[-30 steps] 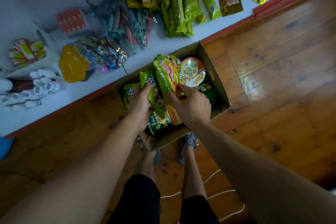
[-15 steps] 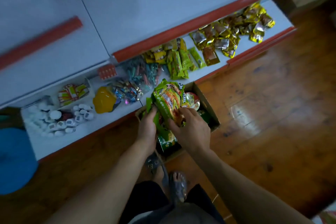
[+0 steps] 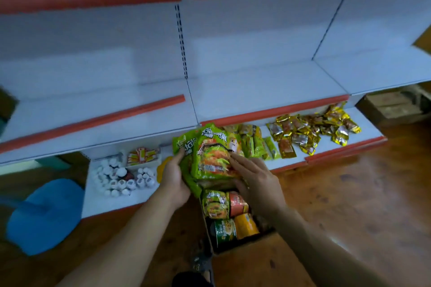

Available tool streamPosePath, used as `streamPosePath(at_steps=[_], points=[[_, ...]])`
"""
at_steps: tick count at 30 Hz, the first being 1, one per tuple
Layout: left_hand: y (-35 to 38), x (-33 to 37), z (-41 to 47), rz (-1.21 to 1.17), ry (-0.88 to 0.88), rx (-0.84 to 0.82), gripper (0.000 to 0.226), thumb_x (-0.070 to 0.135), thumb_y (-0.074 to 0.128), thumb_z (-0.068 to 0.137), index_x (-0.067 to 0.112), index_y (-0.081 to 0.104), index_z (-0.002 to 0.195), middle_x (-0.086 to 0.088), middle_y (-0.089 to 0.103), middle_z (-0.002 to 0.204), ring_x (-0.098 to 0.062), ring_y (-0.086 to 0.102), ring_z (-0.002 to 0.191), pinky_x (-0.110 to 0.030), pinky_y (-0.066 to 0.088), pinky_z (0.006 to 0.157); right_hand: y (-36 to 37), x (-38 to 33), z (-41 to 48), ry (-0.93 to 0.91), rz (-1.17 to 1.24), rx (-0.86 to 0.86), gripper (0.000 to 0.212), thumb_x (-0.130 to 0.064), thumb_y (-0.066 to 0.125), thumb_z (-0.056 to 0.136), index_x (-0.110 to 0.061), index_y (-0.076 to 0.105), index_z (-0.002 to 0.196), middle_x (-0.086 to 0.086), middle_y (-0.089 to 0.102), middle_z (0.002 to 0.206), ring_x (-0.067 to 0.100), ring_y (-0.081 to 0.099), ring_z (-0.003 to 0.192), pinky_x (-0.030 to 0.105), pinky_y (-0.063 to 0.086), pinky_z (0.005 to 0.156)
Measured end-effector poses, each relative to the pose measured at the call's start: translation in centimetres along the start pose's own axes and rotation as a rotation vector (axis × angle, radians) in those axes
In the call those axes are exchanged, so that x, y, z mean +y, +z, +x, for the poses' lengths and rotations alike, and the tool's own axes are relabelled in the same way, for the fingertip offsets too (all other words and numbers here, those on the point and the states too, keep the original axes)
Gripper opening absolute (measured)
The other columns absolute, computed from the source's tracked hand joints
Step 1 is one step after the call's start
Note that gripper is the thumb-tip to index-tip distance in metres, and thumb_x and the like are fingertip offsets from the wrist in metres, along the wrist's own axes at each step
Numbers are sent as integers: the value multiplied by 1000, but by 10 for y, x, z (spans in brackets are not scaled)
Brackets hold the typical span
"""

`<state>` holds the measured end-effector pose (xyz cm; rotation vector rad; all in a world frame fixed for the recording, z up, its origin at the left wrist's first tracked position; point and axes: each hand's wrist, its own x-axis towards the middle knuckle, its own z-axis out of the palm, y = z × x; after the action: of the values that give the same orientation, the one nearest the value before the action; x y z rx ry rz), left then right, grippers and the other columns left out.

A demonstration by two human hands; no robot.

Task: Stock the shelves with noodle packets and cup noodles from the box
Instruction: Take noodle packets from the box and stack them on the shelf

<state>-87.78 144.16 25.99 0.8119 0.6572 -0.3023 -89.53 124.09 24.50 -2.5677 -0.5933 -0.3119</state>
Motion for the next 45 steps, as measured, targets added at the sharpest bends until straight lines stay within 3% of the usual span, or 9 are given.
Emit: streamPosePath(at_steps=[6,10,16,19,23,28,32,39,45], points=[[-6,35,-51,111,83,-105,60,62,42,94,16,68,121,-18,69,119,-36,68,106,-49,52,89,-27,-31,14,-254,-21,87,43,-22,69,85,-15,65,127,-3,60,136,16,50,118,30,53,86],[-8,53,-87,243,125,-219,91,75,72,61,17,63,129,-18,65,128,-37,62,118,-54,46,101,-40,-51,26,-368,-34,135,49,-10,77,77,-14,67,124,0,60,136,20,53,117,32,52,88],[-15,77,-129,226,316,-284,86,76,62,67,16,60,129,-17,68,123,-34,67,109,-44,58,80,-58,-92,43,-452,-53,211,42,-14,67,85,-18,65,126,3,62,129,22,57,107,33,56,77],[-18,84,-144,310,422,-267,101,56,91,50,12,55,133,-17,67,124,-35,66,112,-48,56,90,-61,-107,51,-431,6,211,42,-16,68,87,-18,64,128,5,61,128,25,60,106,38,60,72],[-16,99,-162,352,560,-121,53,15,76,77,6,60,126,-16,75,102,-31,73,89,-38,60,72,-71,-132,67,-465,99,176,47,-24,74,83,-20,63,129,1,58,131,22,56,112,41,58,84],[-23,127,-185,241,638,-104,46,10,77,66,8,65,111,-12,76,89,-27,74,77,-34,61,64,-100,-173,88,-160,518,84,71,-59,64,83,-33,41,145,-11,35,150,4,29,135,28,32,109],[-27,163,-198,223,721,-185,45,17,66,68,9,65,112,-12,76,95,-29,73,84,-39,62,71,-127,-202,121,75,799,3,96,-64,66,69,-36,26,151,-5,28,157,17,31,142,45,35,114],[-26,240,-206,204,825,-304,39,15,61,69,10,65,107,-11,76,89,-27,74,78,-35,60,61,-147,-245,187,30,1102,-261,77,-46,73,72,-33,39,140,-3,59,134,14,65,110,21,55,81],[-41,328,-201,261,884,-300,41,15,65,69,7,66,109,-14,75,93,-29,73,82,-37,61,66,-138,-295,258,7,1184,-266,90,-39,88,65,-23,43,141,3,69,120,18,71,101,31,58,85]])
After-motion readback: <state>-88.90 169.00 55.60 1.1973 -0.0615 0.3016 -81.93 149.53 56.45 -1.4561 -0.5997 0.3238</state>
